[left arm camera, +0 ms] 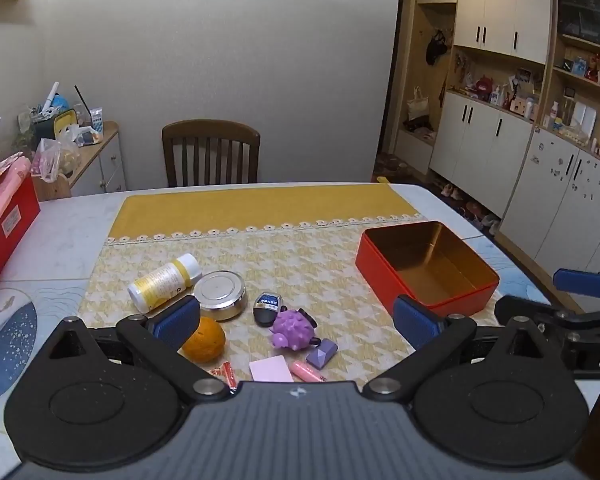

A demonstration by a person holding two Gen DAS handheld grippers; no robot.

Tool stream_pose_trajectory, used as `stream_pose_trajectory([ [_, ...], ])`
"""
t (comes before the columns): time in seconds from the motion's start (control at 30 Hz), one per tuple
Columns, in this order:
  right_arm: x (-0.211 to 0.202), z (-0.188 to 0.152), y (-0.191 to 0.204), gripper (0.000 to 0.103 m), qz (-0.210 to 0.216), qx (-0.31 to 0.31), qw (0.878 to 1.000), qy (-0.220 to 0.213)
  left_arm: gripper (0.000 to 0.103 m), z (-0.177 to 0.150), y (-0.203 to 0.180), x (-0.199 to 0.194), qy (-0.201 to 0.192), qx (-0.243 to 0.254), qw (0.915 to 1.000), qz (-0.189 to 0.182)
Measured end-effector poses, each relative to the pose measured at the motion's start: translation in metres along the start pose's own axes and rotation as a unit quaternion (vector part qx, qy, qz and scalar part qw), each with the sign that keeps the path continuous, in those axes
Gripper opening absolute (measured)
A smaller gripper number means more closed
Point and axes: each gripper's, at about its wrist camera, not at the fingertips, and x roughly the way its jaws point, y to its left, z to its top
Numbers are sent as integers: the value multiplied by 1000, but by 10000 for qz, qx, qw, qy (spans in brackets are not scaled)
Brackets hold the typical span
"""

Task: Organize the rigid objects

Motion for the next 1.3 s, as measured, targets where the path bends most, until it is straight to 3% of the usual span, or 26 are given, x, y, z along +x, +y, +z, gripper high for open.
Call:
stream_pose_trajectory([
  [0.1,-1,2,3,103,45,19,10000,-72,103,4,5,-1,109,-60,9999,-85],
  [0.37,-6,3,5,103,141,22,9998,-111,103,-2,8,-10,-45,-177,9994,-308],
  [0.87,-1,4,18,103,251,-104,9996,-116,103,0,7,-15,-180,33,9995,-262],
  [1.3,10,11,27,103,359,-214,9991,-107,103,3,24,-9,-223,-168,9994,-204],
])
